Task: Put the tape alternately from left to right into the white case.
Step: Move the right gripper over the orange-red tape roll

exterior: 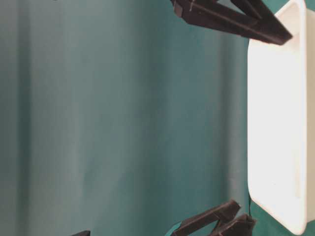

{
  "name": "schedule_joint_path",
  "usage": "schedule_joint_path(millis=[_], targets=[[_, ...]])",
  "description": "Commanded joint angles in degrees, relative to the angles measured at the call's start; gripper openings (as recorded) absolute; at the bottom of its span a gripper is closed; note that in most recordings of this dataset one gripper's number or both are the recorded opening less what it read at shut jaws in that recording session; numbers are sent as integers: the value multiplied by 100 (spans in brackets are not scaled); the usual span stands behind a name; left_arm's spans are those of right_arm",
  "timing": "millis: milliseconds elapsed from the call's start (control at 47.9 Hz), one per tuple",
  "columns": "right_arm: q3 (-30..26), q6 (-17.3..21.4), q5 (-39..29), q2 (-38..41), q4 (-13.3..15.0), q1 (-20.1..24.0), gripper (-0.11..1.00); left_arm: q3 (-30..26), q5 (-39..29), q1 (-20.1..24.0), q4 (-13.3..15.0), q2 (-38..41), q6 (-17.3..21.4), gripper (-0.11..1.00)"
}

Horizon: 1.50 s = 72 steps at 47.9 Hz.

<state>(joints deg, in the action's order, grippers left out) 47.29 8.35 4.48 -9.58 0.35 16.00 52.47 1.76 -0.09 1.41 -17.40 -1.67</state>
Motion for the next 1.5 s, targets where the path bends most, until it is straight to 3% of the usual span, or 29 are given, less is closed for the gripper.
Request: schedule_joint_path(millis=[0,292,731,981,1482], targets=[[-158,18,9,-35,9,44,77,-88,26,9,18,-44,-9,89],[-501,18,-264,299,9,246,77,-88,26,9,9,-44,-18,89],[-1582,0,-1327,1248,9,527,75,-70,26,9,9,-44,-18,89],[-2057,18,-1591,1652,9,589,75,-44,26,9,9,-44,-9,89],[-2549,185,-1978,2206,9,633,75,35,26,0,18,-44,-18,89]])
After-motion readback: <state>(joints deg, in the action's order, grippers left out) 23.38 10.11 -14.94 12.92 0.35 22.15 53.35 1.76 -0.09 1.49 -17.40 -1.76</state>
